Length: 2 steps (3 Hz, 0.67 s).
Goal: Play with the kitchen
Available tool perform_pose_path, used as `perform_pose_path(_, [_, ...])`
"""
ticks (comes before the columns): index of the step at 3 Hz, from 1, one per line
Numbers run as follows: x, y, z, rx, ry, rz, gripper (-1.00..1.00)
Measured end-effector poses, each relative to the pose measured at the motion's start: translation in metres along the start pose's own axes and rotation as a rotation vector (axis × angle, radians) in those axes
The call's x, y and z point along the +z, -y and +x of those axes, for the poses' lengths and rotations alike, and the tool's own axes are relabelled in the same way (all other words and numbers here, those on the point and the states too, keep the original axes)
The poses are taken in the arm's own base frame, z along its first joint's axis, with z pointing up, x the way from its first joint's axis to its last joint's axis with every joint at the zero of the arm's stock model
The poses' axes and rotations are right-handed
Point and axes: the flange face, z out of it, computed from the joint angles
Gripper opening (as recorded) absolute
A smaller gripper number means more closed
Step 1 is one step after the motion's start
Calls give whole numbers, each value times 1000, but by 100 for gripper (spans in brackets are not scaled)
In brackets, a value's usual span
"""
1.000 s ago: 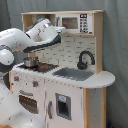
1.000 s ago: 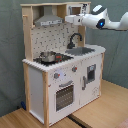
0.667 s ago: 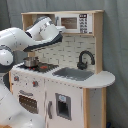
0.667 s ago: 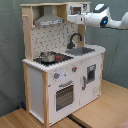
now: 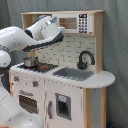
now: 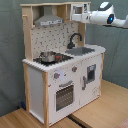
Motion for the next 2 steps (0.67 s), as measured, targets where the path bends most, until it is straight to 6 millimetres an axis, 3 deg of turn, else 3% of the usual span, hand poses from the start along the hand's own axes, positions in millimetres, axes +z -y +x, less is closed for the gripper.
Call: perform_pose_path(2, [-29, 4, -9, 45, -44, -5, -100])
